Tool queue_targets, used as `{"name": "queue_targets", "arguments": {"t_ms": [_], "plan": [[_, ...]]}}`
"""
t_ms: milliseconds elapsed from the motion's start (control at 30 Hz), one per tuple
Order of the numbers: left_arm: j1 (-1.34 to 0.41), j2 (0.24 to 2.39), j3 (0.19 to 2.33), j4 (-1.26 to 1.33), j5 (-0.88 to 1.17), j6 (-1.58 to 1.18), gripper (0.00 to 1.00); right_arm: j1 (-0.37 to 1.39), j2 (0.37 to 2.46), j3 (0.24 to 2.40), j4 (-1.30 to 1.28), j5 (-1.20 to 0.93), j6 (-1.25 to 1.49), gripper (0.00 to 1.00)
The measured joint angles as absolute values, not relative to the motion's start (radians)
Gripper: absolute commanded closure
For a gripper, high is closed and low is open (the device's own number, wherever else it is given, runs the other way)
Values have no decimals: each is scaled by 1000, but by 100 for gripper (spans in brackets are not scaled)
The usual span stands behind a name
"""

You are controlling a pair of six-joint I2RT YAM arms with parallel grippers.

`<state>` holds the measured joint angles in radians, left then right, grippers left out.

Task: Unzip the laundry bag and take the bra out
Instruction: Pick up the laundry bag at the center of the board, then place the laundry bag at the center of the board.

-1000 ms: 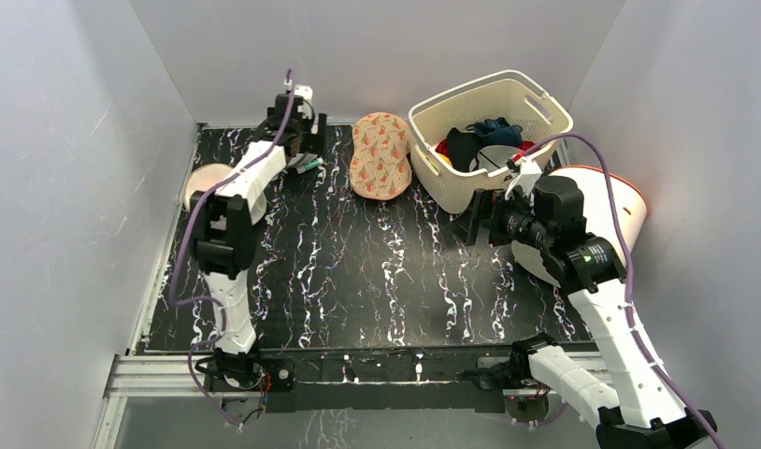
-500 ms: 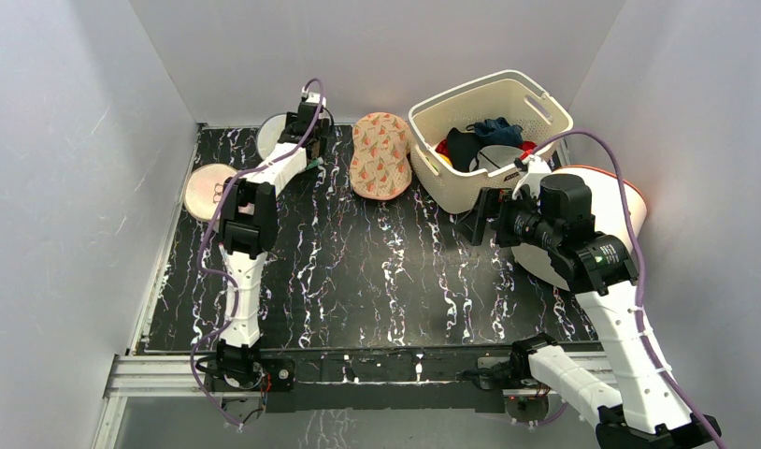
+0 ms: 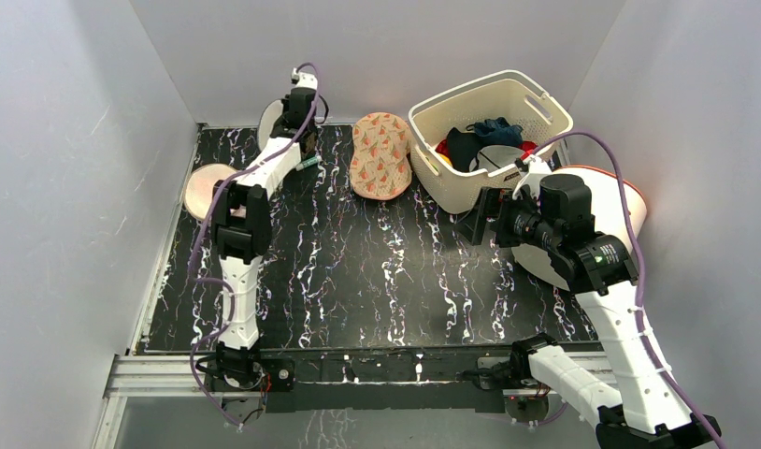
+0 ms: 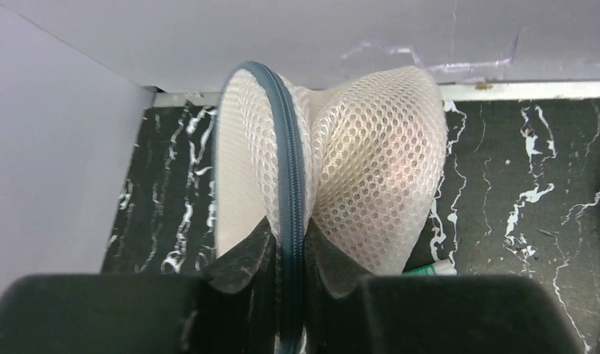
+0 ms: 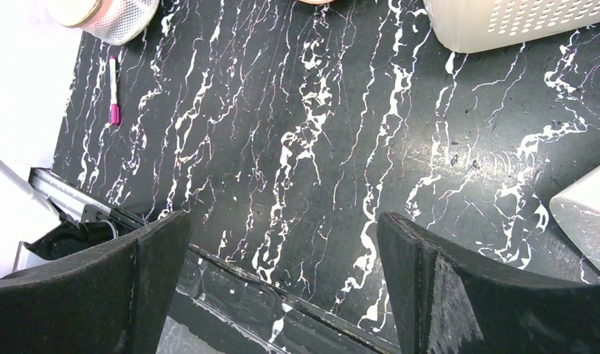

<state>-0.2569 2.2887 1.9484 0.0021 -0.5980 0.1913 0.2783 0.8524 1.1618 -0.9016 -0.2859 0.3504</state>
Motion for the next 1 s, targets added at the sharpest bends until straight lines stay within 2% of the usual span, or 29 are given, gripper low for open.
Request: {"name": "queue_targets", "arguments": {"t_ms": [100,233,367,633,800,1000], "plan": [[-257,2223,1942,-20,-601,184,91,278,852,1161,-899,-287,350,2],[-257,2075,1911,-66,-599,155,100,278,851,1155,-881,-292,350,2],[-265,1903,1858,-140,-587,109,100,278,851,1127,-860,-295,348,2],[-346,1488,1465,-252,-494,19,100,278,891,1082,-797,-326,345,2],[-427,1415,1317,-385,-455,-15,100,278,915,1076,-762,-347,345,2],[-550,1413,1259,-507,-505,-30,100,278,917,1040,-746,-361,345,2]]}}
